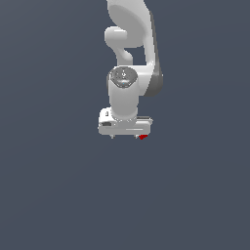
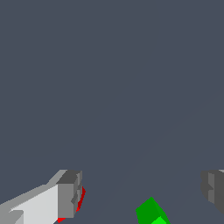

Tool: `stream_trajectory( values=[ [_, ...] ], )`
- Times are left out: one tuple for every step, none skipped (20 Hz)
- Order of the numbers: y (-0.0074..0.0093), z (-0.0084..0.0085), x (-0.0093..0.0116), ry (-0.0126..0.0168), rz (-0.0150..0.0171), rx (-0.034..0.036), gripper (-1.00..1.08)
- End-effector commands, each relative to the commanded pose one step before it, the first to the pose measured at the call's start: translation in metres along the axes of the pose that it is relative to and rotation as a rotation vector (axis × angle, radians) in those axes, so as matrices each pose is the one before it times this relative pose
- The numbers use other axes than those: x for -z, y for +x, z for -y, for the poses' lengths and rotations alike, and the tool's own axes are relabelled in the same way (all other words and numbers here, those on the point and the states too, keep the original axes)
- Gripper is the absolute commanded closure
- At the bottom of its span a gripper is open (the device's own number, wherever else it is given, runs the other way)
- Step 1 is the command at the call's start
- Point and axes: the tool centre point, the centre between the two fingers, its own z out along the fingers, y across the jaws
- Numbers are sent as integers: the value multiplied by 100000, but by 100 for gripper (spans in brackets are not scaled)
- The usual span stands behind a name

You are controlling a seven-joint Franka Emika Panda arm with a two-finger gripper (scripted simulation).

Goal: Stack the red cube on top of the green cube.

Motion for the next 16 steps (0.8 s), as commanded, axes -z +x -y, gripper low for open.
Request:
stream_trajectory(
  values=[
    [0, -1, 0, 0, 0, 0, -92],
    [-15, 27, -16, -3, -4, 119, -92],
    [-44, 83, -48, -4, -12, 365, -92],
    [-74, 132, -80, -7, -19, 598, -92],
    [-103, 188, -112, -10, -27, 840, -92],
    [-132, 239, -143, -12, -34, 1071, -92],
    [-161, 290, -174, -15, -42, 1302, -92],
    [-190, 340, -205, -17, -49, 1528, -92],
    [-218, 389, -234, -20, -56, 1750, -92],
    [-246, 437, -264, -22, -63, 1967, -92],
    [-273, 483, -292, -25, -69, 2177, -92],
    [-300, 529, -320, -27, -76, 2385, -92],
    [-327, 573, -347, -29, -82, 2585, -92],
    [-353, 617, -374, -31, -88, 2783, -92],
    [-379, 658, -401, -32, -94, 2974, -92],
    [-405, 699, -427, -35, -100, 3162, -92]
  ],
)
